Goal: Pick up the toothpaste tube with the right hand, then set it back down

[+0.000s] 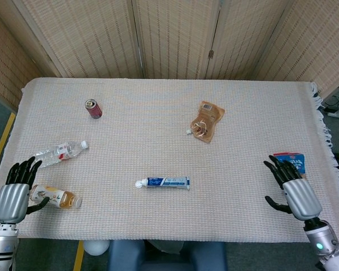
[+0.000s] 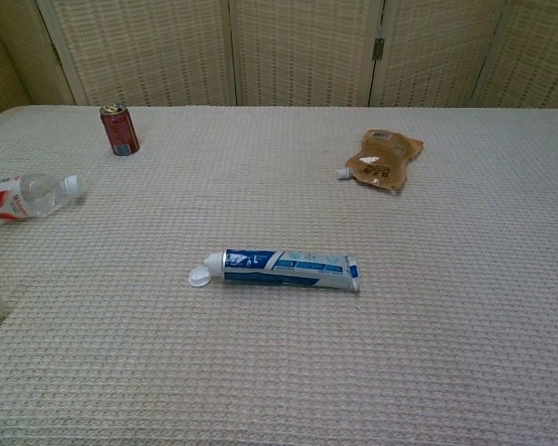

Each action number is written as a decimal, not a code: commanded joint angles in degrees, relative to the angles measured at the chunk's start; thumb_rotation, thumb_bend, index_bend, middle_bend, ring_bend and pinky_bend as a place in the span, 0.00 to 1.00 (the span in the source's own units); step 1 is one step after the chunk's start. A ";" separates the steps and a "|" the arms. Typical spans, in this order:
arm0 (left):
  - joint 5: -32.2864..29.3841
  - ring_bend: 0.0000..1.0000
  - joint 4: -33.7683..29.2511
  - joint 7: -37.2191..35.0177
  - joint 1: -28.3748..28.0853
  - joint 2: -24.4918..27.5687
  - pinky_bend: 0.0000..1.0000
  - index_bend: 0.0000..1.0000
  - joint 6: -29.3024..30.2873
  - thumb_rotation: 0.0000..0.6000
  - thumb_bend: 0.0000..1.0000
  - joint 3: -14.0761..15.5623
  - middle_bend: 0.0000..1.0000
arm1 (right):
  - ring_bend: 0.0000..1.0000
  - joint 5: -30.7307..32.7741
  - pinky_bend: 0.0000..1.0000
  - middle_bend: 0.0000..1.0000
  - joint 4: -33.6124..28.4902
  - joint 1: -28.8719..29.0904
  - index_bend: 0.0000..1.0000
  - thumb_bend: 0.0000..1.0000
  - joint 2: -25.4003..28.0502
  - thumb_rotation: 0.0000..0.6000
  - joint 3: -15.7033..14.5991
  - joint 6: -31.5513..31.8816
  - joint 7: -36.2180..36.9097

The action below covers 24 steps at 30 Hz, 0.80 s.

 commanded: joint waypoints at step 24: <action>1.10 0.03 0.83 -1.97 0.61 0.87 0.00 0.02 0.55 1.00 0.24 0.59 0.04 | 0.27 31.13 0.24 0.25 3.92 27.30 0.21 0.32 -32.86 1.00 11.76 -25.87 -36.48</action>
